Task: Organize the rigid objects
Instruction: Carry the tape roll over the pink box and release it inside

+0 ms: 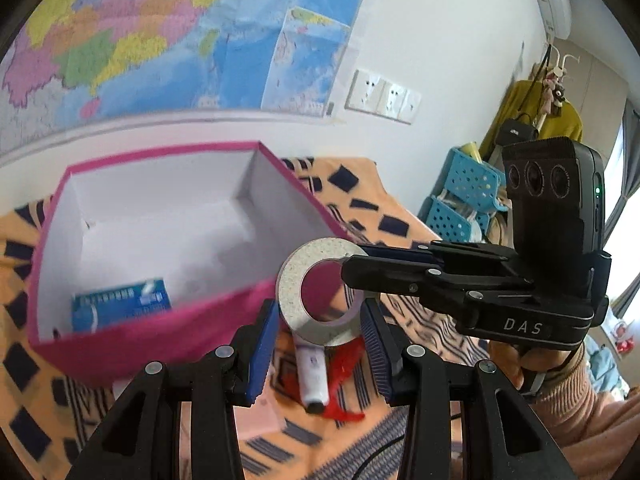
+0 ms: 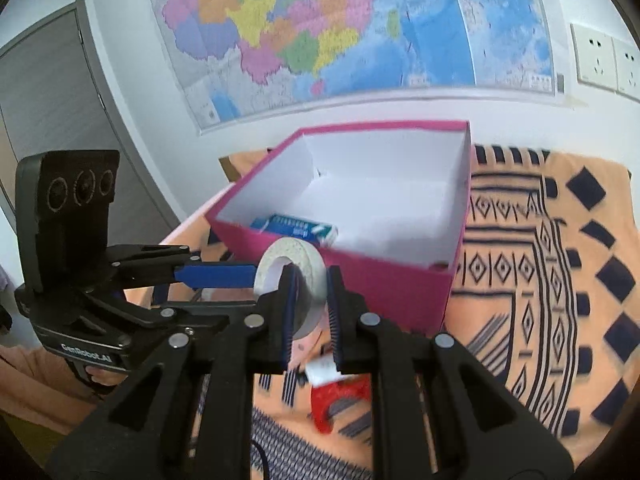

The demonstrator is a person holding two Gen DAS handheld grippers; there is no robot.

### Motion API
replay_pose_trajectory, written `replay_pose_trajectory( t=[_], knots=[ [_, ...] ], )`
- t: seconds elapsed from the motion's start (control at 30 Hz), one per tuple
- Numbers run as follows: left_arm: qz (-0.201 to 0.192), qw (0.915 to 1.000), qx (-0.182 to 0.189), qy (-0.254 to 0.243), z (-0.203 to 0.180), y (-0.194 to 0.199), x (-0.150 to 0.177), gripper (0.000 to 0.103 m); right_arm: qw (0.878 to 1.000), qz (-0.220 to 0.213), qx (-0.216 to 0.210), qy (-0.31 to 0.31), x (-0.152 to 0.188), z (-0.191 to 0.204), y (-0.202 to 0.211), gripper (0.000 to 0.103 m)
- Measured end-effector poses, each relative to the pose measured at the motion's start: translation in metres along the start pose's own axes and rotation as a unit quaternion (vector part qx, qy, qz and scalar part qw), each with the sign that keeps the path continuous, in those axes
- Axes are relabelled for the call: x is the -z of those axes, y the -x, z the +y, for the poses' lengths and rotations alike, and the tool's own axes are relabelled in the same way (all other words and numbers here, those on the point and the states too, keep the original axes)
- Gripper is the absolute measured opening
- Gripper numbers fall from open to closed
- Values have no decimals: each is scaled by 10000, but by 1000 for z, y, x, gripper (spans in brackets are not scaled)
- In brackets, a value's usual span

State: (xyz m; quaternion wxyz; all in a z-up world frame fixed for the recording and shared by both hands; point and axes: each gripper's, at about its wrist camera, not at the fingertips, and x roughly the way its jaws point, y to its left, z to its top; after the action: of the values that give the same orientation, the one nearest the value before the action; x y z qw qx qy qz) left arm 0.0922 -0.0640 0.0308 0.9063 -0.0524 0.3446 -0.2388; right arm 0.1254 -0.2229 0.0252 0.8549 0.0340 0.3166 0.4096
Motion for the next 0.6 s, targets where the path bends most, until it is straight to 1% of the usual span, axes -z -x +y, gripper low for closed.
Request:
replay_pose_trajectory(
  t=[0.13,0.27,0.47,0.6],
  knots=[
    [-62,10000,-36,35,8,-5,-15,42,9999,-115,0,-17,-19,-7,-2,16],
    [-39,9999,-122,60,14,-12,-27,42,9999,-114,80,8,-33,-12,-9,16],
    [101,9996,-92,239,28,-27,-37,42,9999,-52,115,-88,-41,-24,-23,16],
    [197,9992,-114,321,35,-37,-40,42,9997,62,139,-184,-43,-33,-34,16]
  ],
)
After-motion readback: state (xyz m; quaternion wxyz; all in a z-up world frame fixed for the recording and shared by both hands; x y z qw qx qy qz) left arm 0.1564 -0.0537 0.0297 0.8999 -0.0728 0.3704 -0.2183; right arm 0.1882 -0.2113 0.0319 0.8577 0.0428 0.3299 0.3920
